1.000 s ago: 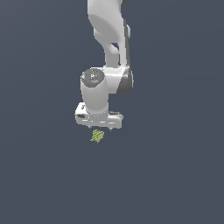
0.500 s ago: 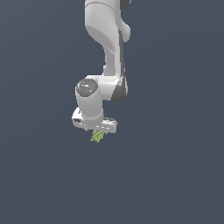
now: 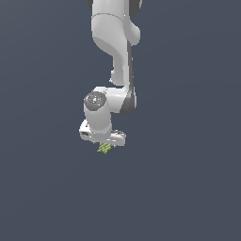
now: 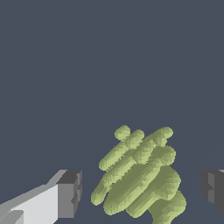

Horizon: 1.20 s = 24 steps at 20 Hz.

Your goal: Pick up the object and move it to a goal position.

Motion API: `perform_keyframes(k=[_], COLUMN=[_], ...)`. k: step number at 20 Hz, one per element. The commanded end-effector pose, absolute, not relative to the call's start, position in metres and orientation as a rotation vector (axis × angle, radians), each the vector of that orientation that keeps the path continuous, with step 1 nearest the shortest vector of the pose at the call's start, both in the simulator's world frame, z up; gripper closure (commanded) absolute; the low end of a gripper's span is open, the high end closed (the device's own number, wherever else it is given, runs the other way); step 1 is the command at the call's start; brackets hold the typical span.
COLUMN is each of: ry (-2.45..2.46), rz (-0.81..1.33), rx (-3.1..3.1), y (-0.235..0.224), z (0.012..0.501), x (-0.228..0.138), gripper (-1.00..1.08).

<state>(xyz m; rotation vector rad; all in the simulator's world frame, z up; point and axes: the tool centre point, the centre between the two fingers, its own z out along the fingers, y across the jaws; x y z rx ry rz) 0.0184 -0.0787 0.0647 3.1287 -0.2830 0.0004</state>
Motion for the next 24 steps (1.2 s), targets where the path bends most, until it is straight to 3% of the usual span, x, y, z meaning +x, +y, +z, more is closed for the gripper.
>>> perform_keyframes(k=[1, 7, 8, 24], ry=[-0.284, -0.285, -0.285, -0.284], rz=[0.000, 0.000, 0.000, 0.001], rx=[3.129, 3.129, 3.129, 3.129], y=[-0.079, -0.079, -0.079, -0.075], z=[0.052, 0.041, 0.041, 0.050], x=[0.018, 0.019, 0.019, 0.017], gripper=[-0.92, -0.92, 1.08, 1.08])
